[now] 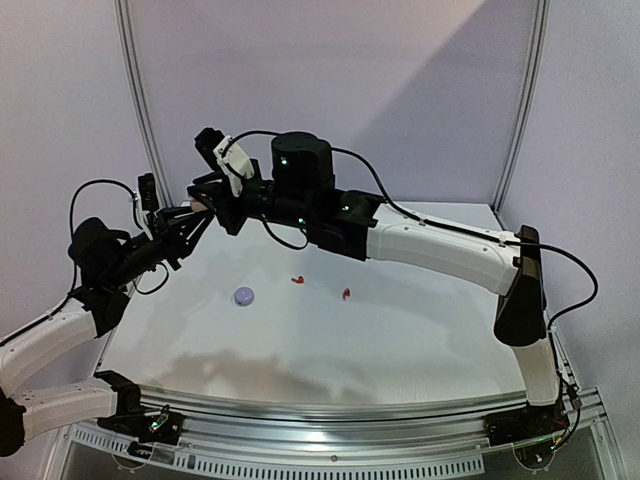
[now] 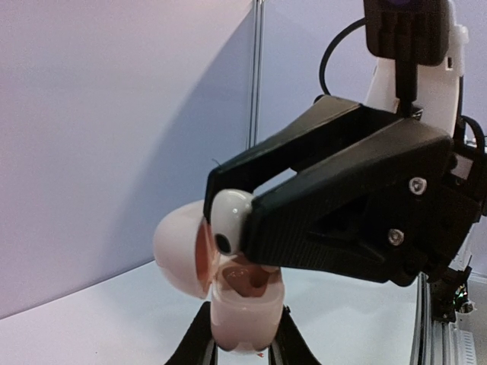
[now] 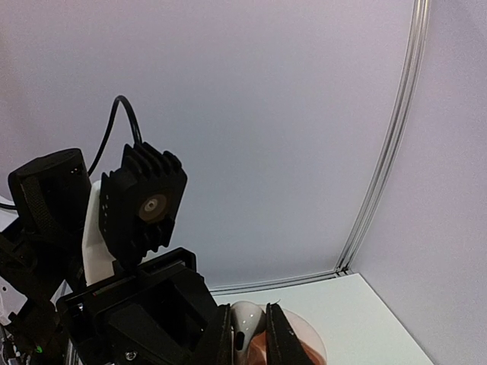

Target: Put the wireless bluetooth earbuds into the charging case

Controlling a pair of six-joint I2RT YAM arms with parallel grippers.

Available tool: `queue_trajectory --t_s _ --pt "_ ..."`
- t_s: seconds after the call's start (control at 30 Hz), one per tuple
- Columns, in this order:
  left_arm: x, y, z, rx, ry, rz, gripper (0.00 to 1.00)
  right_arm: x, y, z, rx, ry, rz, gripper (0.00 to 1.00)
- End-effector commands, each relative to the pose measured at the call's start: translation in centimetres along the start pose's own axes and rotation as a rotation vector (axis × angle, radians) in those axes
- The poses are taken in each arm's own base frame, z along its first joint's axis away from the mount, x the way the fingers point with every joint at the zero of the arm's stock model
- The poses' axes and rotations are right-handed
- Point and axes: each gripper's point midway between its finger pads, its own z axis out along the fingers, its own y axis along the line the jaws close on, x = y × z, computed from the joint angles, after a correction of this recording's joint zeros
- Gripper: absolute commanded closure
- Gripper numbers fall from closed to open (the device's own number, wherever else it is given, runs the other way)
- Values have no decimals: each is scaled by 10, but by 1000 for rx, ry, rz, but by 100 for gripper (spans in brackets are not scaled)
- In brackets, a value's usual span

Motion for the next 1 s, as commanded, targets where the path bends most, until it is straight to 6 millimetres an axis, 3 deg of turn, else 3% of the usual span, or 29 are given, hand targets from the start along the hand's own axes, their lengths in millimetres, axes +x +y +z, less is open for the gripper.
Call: queue_trajectory --t_s 0.0,0.2,0.33,0.57,0.97 --pt "-24 -9 -1 30 -72 63 100 43 5 5 -12 125 21 85" --pt "-24 -9 -1 32 -71 64 100 52 5 7 -14 141 27 84" --pt "-23 -9 0 33 -66 63 100 52 5 7 -13 143 29 92" --pt "2 1 0 -10 8 13 100 5 3 4 -20 25 33 99" --pt "27 12 -3 -65 95 -3 100 -60 -13 -18 39 -140 86 99"
